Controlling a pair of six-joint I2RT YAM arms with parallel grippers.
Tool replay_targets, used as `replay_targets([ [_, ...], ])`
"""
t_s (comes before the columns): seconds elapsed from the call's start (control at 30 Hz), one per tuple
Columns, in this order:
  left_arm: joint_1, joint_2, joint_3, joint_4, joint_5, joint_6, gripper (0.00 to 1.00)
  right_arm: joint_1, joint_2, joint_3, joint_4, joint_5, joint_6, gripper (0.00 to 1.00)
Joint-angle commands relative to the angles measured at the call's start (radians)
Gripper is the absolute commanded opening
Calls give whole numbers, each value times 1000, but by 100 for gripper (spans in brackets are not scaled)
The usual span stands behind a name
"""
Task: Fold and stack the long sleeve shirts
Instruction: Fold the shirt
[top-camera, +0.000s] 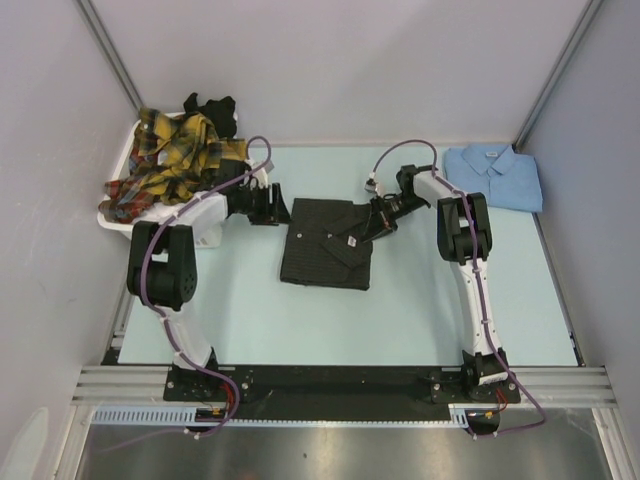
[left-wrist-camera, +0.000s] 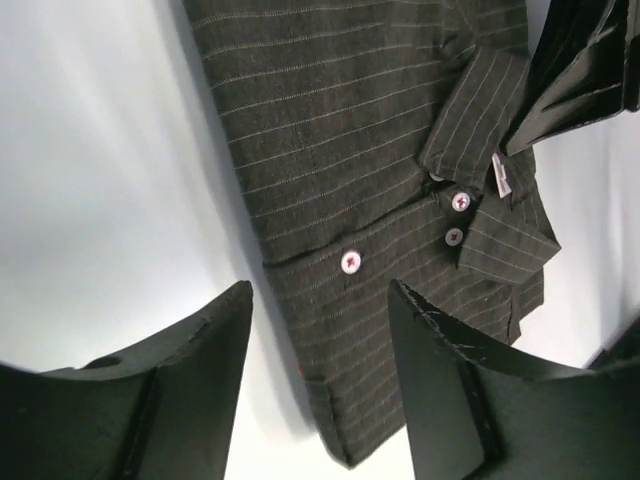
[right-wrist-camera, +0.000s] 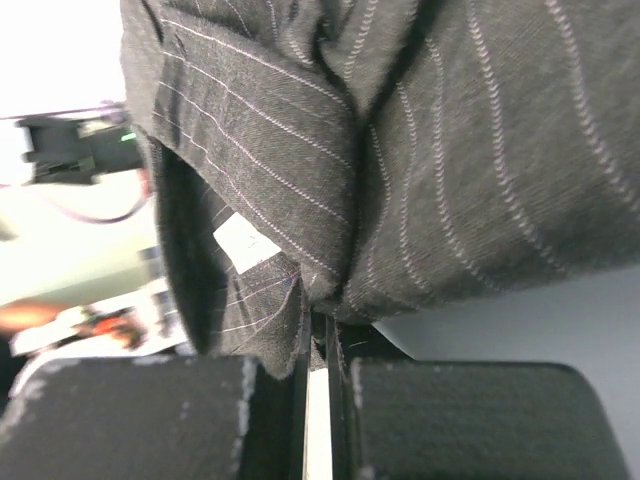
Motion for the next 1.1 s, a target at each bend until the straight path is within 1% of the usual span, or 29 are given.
replay_targets([
  [0.0, -16, -8, -141, 84, 109, -102, 59, 39, 7, -143, -74, 28, -90, 0],
  [0.1, -21, 0, -206, 145, 148, -140, 52, 29, 1, -160, -74, 30, -90, 0],
  [0.13, -25, 5, -215, 153, 157, -144, 45, 24, 0, -158, -72, 31, -87, 0],
  [0.2, -41, 6, -257, 150, 166, -148, 39, 7, 10, -137, -71, 37, -76, 0],
  [0.23, -48, 5, -278, 150, 183, -153, 30, 1, 13, -126, -75, 40, -76, 0],
  [0.3, -81, -23, -345, 153, 211, -157, 18, -13, 33, -79, -86, 50, -83, 0],
  [0.33, -100, -38, -372, 158, 220, -161, 6, -16, 41, -60, -101, 51, -91, 0],
  [0.37, -148, -61, -401, 173, 238, -170, 3, -16, 52, -16, -114, 51, -100, 0],
  [0.4, -174, -108, -462, 209, 243, -196, 1, -11, 64, 7, -128, 50, -114, 0],
  [0.43, -202, -135, -491, 233, 250, -214, 0, -5, 88, 35, -170, 48, -155, 0],
  [0.47, -257, -158, -519, 260, 252, -236, 0, 1, 102, 61, -203, 42, -200, 0],
  [0.5, -280, -196, -569, 309, 254, -283, 0, 27, 115, 114, -283, 30, -243, 1],
  [0.53, -301, -213, -597, 335, 257, -309, 0, 41, 139, 138, -327, 27, -292, 1],
  [0.57, -335, -230, -620, 352, 245, -343, 2, 59, 151, 161, -371, 27, -403, 2],
  [0.6, -348, -265, -654, 357, 234, -352, 7, 88, 155, 176, -391, 49, -412, 3],
  [0.63, -351, -282, -671, 356, 231, -363, 31, 104, 141, 170, -392, 57, -435, 4],
  [0.67, -349, -305, -685, 352, 231, -372, 43, 114, 129, 164, -392, 65, -473, 4],
  [0.73, -332, -372, -687, 241, 203, -339, 56, 156, 101, 158, -393, 118, -519, 3],
  [0.77, -319, -398, -682, 203, 200, -316, 57, 168, 93, 156, -393, 140, -559, 2],
  [0.8, -300, -426, -677, 147, 226, -308, 58, 183, 87, 152, -392, 172, -571, 1],
  [0.83, -265, -496, -670, 123, 238, -296, 59, 211, 81, 143, -392, 186, -582, 1],
  [0.87, -253, -532, -645, 69, 237, -259, 59, 229, 73, 139, -392, 213, -602, 0],
  [0.93, -210, -621, -602, 23, 217, -204, 60, 277, 72, 159, -393, 237, -617, 0],
  [1.0, -158, -630, -529, -45, 202, -175, 61, 305, 70, 190, -385, 269, -640, 0],
  [1.03, -141, -615, -510, -68, 195, -152, 60, 332, 79, 254, -393, 280, -649, 0],
  [1.07, -119, -607, -483, -94, 188, -144, 60, 341, 89, 283, -387, 298, -656, 0],
])
